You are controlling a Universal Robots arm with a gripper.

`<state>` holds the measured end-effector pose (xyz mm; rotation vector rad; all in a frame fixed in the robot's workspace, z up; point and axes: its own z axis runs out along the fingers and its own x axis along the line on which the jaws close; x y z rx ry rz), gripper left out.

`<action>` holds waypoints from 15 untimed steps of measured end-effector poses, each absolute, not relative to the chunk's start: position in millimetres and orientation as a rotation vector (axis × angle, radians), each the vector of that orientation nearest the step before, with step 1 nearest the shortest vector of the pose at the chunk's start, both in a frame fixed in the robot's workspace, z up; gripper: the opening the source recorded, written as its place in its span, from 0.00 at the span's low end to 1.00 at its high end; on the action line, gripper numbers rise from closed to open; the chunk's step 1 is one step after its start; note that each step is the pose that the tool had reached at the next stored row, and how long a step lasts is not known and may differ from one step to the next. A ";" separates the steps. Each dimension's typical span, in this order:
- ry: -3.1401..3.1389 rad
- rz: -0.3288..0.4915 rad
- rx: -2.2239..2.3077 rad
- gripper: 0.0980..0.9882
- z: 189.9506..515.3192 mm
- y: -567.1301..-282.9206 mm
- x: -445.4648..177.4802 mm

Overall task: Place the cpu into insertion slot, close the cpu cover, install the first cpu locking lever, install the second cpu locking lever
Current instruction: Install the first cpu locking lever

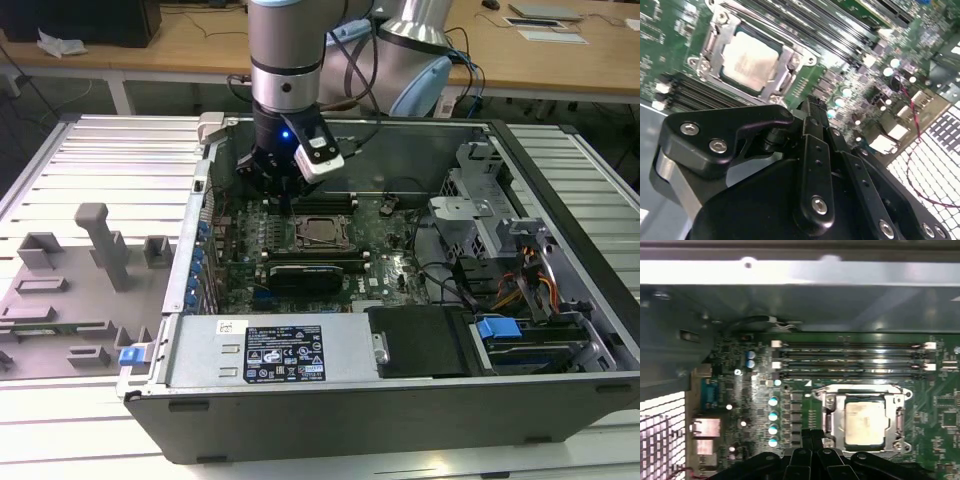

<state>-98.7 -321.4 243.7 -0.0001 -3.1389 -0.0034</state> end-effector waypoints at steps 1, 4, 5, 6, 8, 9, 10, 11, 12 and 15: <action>-3.139 -0.004 0.000 0.01 243.7 -321.4 -100.3; -3.147 -0.035 0.008 0.01 243.7 -321.4 -104.1; -3.149 -0.044 0.011 0.01 243.7 -321.4 -104.2; -3.152 -0.055 0.014 0.01 243.7 -321.4 -104.3; -3.157 -0.091 0.023 0.01 243.6 -321.3 -104.7; -3.159 -0.107 0.027 0.01 243.7 -321.3 -105.3; -3.160 -0.118 0.030 0.01 243.7 -321.4 -105.6; -3.160 -0.128 0.032 0.01 243.7 -321.4 -106.0; -3.161 -0.146 0.036 0.01 243.7 -321.4 -106.5; -3.167 -0.181 0.041 0.01 243.7 -321.4 -110.9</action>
